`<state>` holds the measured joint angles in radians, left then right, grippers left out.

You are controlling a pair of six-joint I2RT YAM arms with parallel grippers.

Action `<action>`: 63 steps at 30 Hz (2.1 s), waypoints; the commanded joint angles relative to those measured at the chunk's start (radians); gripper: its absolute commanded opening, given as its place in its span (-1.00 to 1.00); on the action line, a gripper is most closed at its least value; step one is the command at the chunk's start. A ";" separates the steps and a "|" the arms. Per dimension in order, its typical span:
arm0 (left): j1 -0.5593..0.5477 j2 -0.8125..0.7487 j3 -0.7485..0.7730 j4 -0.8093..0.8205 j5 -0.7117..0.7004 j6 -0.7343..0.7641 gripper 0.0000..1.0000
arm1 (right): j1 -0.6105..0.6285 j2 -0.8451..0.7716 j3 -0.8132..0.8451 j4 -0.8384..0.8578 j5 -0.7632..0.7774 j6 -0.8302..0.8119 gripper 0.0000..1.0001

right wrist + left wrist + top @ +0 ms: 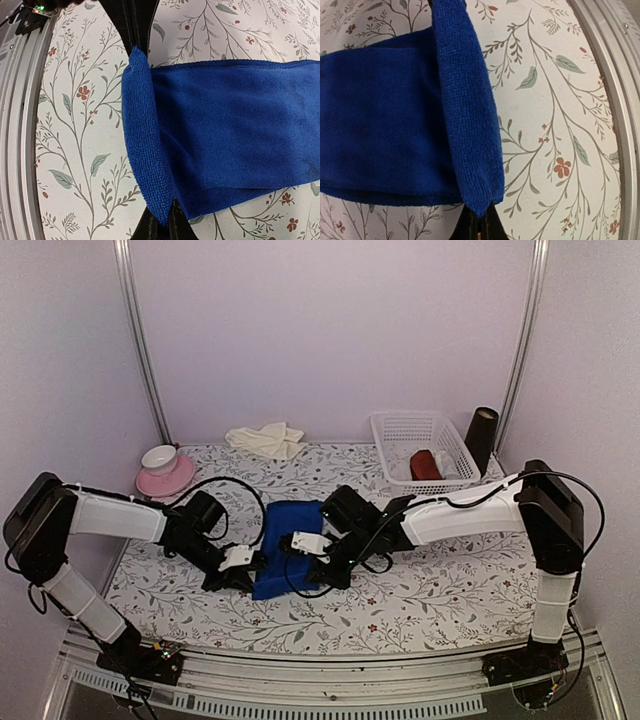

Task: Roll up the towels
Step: Roll the towel at the center of the board.

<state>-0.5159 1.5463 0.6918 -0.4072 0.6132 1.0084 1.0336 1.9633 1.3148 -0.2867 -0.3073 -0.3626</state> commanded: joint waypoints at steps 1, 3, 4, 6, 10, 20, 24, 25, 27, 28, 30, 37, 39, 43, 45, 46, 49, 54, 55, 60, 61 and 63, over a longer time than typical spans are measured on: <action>0.020 0.025 0.029 0.004 0.006 -0.024 -1.00 | -0.017 0.046 0.029 -0.046 -0.038 -0.004 -0.86; 0.022 0.033 0.036 0.000 -0.001 -0.024 -1.00 | -0.017 0.055 0.032 -0.060 -0.053 -0.008 -0.84; 0.022 0.035 0.039 -0.003 -0.003 -0.024 -1.00 | -0.017 0.058 0.032 -0.067 -0.066 -0.011 -0.82; 0.023 0.037 0.042 -0.008 -0.004 -0.024 -1.00 | -0.017 0.060 0.032 -0.080 -0.091 -0.019 -0.79; 0.024 0.038 0.043 -0.010 -0.005 -0.022 -1.00 | -0.017 0.056 0.025 -0.089 -0.116 -0.020 -0.72; 0.023 0.067 0.049 -0.004 -0.027 -0.032 -1.00 | -0.048 0.071 0.043 -0.096 -0.139 0.007 -0.81; 0.024 0.070 0.049 0.017 -0.052 -0.050 -1.00 | -0.059 0.090 0.063 -0.095 -0.146 0.026 -0.93; 0.024 0.072 0.050 0.025 -0.055 -0.055 -1.00 | -0.059 0.096 0.066 -0.096 -0.143 0.029 -0.94; 0.024 0.073 0.050 0.034 -0.059 -0.064 -1.00 | -0.061 0.110 0.073 -0.098 -0.135 0.038 -0.95; 0.024 0.075 0.048 0.039 -0.063 -0.067 -1.00 | -0.062 0.115 0.075 -0.099 -0.133 0.041 -0.95; 0.024 0.076 0.045 0.052 -0.074 -0.074 -1.00 | -0.068 0.124 0.076 -0.100 -0.130 0.050 -0.95; 0.023 0.079 0.034 0.103 -0.107 -0.098 -1.00 | -0.084 0.167 0.101 -0.137 -0.115 0.079 -0.95; 0.024 0.080 0.028 0.123 -0.126 -0.107 -1.00 | -0.086 0.182 0.118 -0.151 -0.117 0.083 -0.95; 0.024 0.069 0.004 0.143 -0.158 -0.106 -0.82 | -0.090 0.203 0.136 -0.166 -0.107 0.097 -0.95; 0.024 0.057 -0.010 0.152 -0.174 -0.104 -0.60 | -0.094 0.213 0.142 -0.176 -0.111 0.099 -0.95; 0.025 0.047 -0.016 0.156 -0.179 -0.100 -0.46 | -0.097 0.217 0.144 -0.181 -0.116 0.100 -0.95; 0.024 0.009 -0.043 0.178 -0.196 -0.097 -0.24 | -0.102 0.222 0.147 -0.188 -0.125 0.100 -0.95; 0.027 -0.076 -0.096 0.245 -0.222 -0.083 0.14 | -0.105 0.234 0.158 -0.206 -0.138 0.102 -0.94; 0.027 -0.100 -0.113 0.268 -0.227 -0.077 0.20 | -0.105 0.237 0.163 -0.211 -0.142 0.102 -0.94; 0.023 -0.253 -0.244 0.414 -0.233 0.025 0.38 | -0.115 0.257 0.176 -0.226 -0.157 0.112 -0.94; 0.018 -0.289 -0.281 0.450 -0.235 0.060 0.38 | -0.116 0.260 0.179 -0.228 -0.157 0.116 -0.94; -0.007 -0.357 -0.369 0.509 -0.249 0.120 0.36 | -0.124 0.263 0.182 -0.229 -0.164 0.125 -0.94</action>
<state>-0.5011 1.2926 0.4465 -0.0463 0.3820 0.9970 0.9283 2.1681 1.4883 -0.4702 -0.4999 -0.2565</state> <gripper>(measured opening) 0.686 0.032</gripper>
